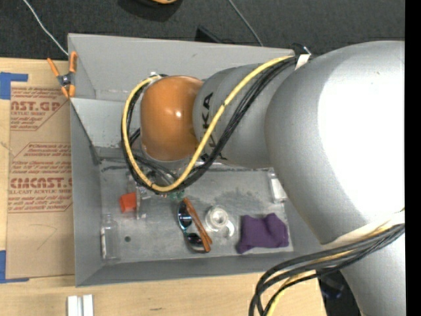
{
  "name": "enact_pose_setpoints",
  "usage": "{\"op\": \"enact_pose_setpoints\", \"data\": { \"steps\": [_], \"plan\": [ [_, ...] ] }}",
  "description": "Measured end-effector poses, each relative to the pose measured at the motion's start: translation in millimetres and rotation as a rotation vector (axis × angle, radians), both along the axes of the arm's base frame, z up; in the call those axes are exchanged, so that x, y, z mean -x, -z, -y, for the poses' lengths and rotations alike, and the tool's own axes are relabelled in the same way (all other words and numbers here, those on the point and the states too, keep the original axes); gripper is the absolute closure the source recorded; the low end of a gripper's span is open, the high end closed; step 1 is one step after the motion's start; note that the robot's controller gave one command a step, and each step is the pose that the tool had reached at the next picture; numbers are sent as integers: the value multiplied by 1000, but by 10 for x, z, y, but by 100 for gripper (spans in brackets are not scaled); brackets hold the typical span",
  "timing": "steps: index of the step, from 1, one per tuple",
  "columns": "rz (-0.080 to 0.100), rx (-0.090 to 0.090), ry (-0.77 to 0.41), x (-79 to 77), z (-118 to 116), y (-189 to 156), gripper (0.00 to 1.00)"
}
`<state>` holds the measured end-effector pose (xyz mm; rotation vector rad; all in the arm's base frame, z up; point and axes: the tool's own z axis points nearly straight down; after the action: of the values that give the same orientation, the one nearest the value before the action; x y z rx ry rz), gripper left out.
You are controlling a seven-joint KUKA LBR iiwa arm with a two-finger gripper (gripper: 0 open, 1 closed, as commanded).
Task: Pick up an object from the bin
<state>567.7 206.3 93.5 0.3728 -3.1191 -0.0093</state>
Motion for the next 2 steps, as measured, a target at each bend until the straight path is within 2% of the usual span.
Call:
{"op": "enact_pose_setpoints", "data": {
  "steps": [1, 2],
  "plan": [
    [8, -2, 0, -23, -7, -123, 100],
    [8, -3, 0, -22, -8, -172, 100]
  ]
}}
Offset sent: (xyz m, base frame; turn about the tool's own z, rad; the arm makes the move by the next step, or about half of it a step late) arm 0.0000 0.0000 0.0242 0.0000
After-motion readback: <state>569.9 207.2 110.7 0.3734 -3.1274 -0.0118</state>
